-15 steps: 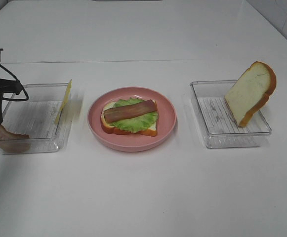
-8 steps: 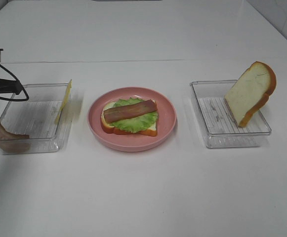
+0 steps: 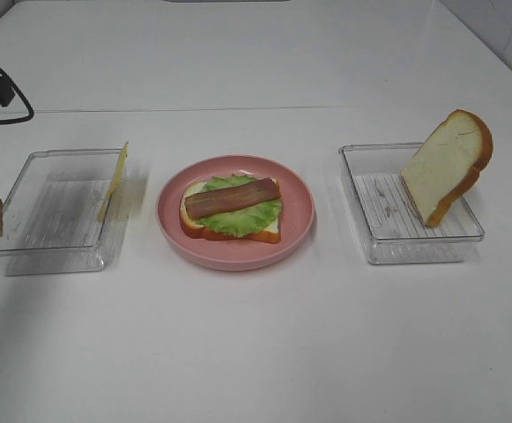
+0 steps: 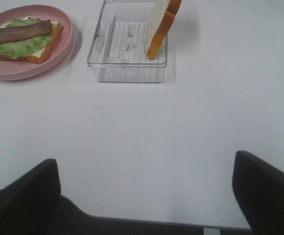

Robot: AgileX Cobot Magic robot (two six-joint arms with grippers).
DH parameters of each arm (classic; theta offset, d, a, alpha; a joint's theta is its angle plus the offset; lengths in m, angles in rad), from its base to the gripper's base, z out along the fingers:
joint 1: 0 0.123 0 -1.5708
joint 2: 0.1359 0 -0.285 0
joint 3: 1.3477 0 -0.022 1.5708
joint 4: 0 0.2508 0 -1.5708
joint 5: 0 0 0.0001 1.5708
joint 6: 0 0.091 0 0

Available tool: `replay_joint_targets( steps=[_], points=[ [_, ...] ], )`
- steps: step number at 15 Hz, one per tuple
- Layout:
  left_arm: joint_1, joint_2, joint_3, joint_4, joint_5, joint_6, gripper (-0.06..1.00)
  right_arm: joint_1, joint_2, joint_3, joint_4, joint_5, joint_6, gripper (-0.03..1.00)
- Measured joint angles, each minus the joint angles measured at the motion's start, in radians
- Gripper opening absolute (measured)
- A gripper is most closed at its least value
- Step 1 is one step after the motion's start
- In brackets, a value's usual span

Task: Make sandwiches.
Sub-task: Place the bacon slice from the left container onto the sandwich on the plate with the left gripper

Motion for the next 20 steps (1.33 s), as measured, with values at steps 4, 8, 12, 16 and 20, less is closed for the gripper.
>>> replay_joint_targets(
  steps=[4,8,12,16,20],
  points=[
    [-0.096,-0.083,-0.006,-0.026,0.018,0.006,0.00,0.000,0.000,0.000,0.000,-0.001,0.000,0.92],
    [-0.201,-0.066,-0.095,-0.094,0.029,0.006,0.00,0.000,0.000,0.000,0.000,-0.001,0.000,0.92],
    [-0.307,0.159,-0.362,-0.162,0.032,0.009,0.00,0.000,0.000,0.000,0.000,-0.001,0.000,0.92],
    [-0.364,0.361,-0.575,-0.229,0.032,0.009,0.00,0.000,0.000,0.000,0.000,-0.001,0.000,0.92],
    [-0.422,0.517,-0.727,-0.310,0.032,0.009,0.00,0.000,0.000,0.000,0.000,-0.001,0.000,0.92]
  ],
)
